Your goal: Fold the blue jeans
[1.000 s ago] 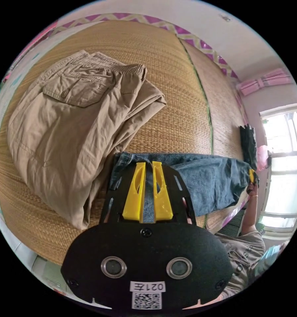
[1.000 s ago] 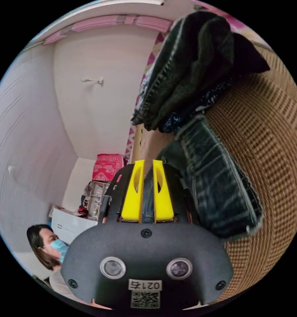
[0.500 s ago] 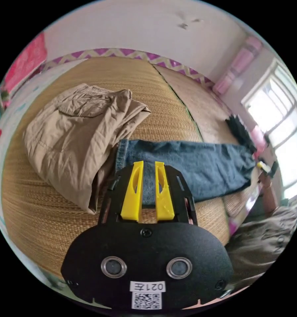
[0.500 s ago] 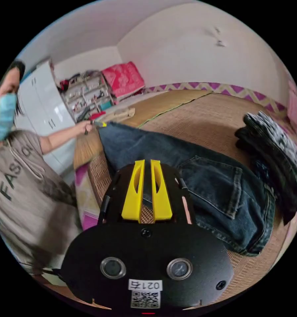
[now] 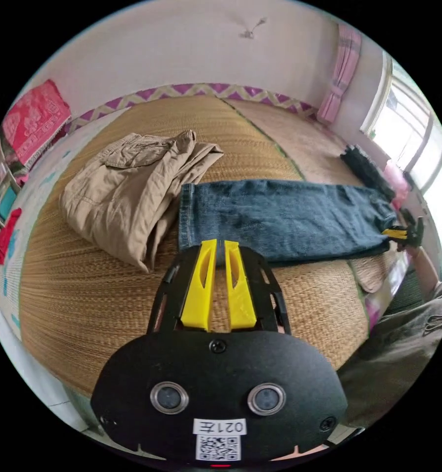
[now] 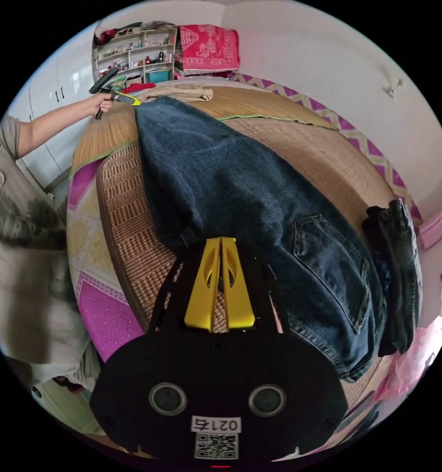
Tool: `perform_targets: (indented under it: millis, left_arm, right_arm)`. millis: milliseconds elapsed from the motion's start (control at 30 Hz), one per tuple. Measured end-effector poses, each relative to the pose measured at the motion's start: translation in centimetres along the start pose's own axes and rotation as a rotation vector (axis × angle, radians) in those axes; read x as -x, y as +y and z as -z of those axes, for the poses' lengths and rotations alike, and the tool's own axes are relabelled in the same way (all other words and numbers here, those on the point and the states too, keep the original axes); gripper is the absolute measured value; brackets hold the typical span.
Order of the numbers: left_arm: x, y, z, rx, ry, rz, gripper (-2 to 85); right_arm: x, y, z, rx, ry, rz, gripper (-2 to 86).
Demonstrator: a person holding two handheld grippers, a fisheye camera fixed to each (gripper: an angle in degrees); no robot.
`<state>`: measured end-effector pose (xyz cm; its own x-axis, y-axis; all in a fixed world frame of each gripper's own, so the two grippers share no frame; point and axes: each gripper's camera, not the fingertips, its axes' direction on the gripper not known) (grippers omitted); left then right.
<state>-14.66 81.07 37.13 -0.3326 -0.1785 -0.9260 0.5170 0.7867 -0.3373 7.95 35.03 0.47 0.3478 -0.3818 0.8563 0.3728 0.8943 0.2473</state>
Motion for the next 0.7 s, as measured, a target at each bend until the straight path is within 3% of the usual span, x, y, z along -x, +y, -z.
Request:
perform_targets:
  millis: [33,133,200,233,400,567,700]
  left_arm:
    - [-0.1,1.5,0.9,-0.026,0.02,0.007,6.3]
    - [-0.5,4.7,2.6,-0.051,0.045,0.011,7.8]
    - [-0.3,6.4,3.4,-0.063,0.047,0.03,7.5]
    - [0.2,7.5,3.9,-0.066,0.05,0.059,7.1]
    - [3.1,12.3,4.6,-0.031,-0.032,0.223,6.0]
    - [9.3,16.4,3.3,-0.079,0.107,0.502,7.5]
    - [13.8,18.1,0.3,-0.106,0.192,0.679,9.5]
  right_arm:
    - [0.3,-0.6,0.6,0.005,-0.004,-0.009,-0.9]
    - [0.6,-1.2,3.7,-0.225,-0.058,-0.061,-0.9]
    - [1.6,-2.1,2.6,-0.122,-0.076,0.0,-0.9]
    - [3.0,-2.4,0.8,0.018,-0.123,0.088,-0.9]
    - [6.7,-0.5,1.0,-0.05,-0.038,0.124,-0.8]
    - [9.2,0.3,0.7,-0.052,0.091,0.136,-0.8]
    - [8.3,1.7,1.5,-0.097,0.045,0.009,-0.9]
